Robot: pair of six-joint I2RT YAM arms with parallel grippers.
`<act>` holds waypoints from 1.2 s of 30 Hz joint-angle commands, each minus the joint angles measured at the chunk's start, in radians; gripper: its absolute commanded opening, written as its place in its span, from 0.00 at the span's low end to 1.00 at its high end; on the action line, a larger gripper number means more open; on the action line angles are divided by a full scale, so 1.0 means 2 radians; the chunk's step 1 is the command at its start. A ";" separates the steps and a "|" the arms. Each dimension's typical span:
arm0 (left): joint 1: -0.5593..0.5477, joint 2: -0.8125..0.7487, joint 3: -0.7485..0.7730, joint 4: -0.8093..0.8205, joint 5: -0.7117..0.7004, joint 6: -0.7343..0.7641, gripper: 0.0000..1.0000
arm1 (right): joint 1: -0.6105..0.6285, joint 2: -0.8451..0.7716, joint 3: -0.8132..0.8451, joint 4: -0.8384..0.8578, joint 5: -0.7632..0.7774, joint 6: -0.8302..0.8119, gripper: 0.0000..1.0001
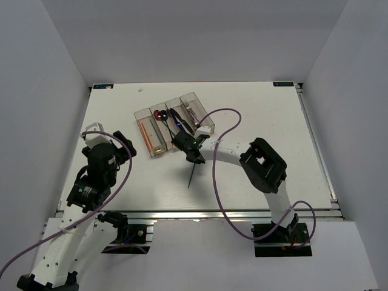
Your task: Sort the eating utensils into containers
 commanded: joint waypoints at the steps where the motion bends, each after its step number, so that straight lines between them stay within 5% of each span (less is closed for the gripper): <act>1: -0.003 -0.002 0.001 0.000 -0.001 0.003 0.98 | 0.000 -0.024 -0.037 -0.027 0.002 0.013 0.00; 6: -0.004 -0.006 0.000 0.000 -0.003 0.002 0.98 | 0.004 -0.090 -0.085 -0.003 -0.007 -0.037 0.00; 14: -0.004 -0.005 0.000 -0.001 -0.007 0.001 0.98 | 0.036 -0.170 -0.126 0.297 -0.208 -0.268 0.00; 17: -0.004 -0.004 0.001 -0.003 -0.011 -0.001 0.98 | 0.035 -0.137 -0.057 0.331 -0.239 -0.345 0.00; 24: -0.004 -0.001 0.000 -0.002 -0.008 0.000 0.98 | 0.017 0.093 0.314 0.237 -0.235 -0.430 0.00; 31: -0.005 0.007 0.000 -0.001 -0.004 0.001 0.98 | -0.013 0.116 0.297 0.394 -0.189 -0.451 0.00; 36: -0.005 -0.001 0.000 0.000 -0.005 0.001 0.98 | -0.027 0.166 0.357 0.392 -0.204 -0.464 0.00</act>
